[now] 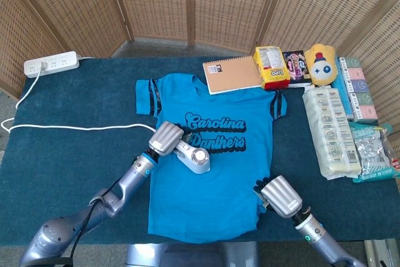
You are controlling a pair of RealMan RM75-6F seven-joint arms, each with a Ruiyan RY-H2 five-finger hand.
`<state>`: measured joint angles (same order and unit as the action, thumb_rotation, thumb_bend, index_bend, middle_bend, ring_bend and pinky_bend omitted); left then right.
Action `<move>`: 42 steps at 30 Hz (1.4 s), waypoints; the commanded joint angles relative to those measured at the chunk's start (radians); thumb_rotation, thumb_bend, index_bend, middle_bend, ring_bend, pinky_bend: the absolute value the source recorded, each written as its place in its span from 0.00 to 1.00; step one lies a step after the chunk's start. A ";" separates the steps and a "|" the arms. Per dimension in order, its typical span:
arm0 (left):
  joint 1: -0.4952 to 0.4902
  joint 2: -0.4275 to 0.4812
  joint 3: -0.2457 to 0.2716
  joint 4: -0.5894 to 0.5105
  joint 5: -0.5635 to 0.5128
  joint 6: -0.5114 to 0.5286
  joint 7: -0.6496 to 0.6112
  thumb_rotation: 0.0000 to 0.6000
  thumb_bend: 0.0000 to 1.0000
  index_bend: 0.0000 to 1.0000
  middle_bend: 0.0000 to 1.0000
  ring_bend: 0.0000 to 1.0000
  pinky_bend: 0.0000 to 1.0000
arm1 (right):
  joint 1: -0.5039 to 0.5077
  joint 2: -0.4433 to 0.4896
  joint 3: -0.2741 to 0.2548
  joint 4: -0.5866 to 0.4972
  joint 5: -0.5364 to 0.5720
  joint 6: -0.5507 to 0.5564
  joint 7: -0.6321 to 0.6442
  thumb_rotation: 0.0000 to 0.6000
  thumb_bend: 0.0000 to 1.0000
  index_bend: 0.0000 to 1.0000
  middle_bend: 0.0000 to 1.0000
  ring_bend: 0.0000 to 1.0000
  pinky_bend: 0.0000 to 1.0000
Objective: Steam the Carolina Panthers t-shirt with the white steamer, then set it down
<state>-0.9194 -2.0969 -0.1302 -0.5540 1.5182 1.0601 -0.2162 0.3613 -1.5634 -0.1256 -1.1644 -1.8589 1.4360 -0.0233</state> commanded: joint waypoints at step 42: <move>0.084 0.085 0.116 -0.144 0.097 0.132 -0.051 1.00 0.52 0.57 0.66 0.61 0.73 | -0.004 0.008 -0.003 -0.025 0.002 -0.006 -0.032 1.00 0.44 0.74 0.65 0.70 0.74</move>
<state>-0.8372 -2.0145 -0.0169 -0.6945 1.6120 1.1898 -0.2682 0.3576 -1.5557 -0.1289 -1.1890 -1.8568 1.4299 -0.0557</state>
